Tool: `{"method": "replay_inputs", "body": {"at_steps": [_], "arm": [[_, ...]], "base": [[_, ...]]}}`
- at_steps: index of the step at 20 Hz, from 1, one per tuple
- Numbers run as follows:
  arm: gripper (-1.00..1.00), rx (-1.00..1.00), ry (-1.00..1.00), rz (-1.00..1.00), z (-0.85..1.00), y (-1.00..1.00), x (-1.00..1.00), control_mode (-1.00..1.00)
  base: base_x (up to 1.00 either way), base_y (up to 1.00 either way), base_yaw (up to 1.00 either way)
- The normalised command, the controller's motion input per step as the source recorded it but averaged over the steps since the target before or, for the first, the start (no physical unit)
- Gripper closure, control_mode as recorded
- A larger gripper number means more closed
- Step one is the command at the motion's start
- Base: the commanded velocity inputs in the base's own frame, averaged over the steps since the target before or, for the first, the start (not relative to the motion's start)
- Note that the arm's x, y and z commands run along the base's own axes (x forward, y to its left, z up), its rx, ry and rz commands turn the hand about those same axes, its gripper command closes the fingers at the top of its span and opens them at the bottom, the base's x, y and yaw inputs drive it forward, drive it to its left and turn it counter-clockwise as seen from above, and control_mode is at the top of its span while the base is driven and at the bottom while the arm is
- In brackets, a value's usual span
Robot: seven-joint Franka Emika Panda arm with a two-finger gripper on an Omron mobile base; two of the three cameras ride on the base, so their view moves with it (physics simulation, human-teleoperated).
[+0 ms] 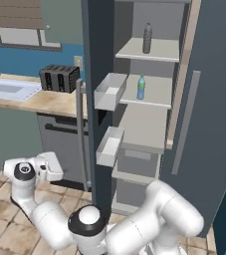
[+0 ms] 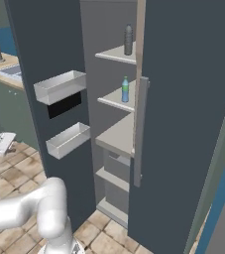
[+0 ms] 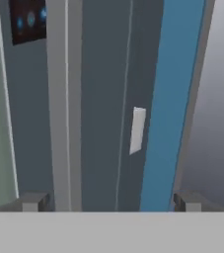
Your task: Take the bottled waters from the counter and place them in the freezer to freeze. Close the freezer door after placing the bottles.
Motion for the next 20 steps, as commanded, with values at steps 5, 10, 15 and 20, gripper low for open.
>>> {"method": "replay_inputs", "body": {"at_steps": [5, 10, 15, 20], "arm": [[-1.0, -0.09, 0.47, 0.0, -0.28, -0.08, 0.24, -1.0], [-1.0, -0.07, 0.1, 0.0, -0.43, -0.04, 0.2, -1.0], [-1.0, -0.01, -0.04, 0.0, -0.39, -0.02, 0.12, -1.0], [-1.0, 0.0, -0.06, 0.0, -0.24, 0.0, 0.19, -1.0]], "base": [[0.0, 0.0, 0.0], [0.0, 0.0, 0.0], [0.0, 0.0, 0.0], [0.0, 0.0, 0.0]]}}
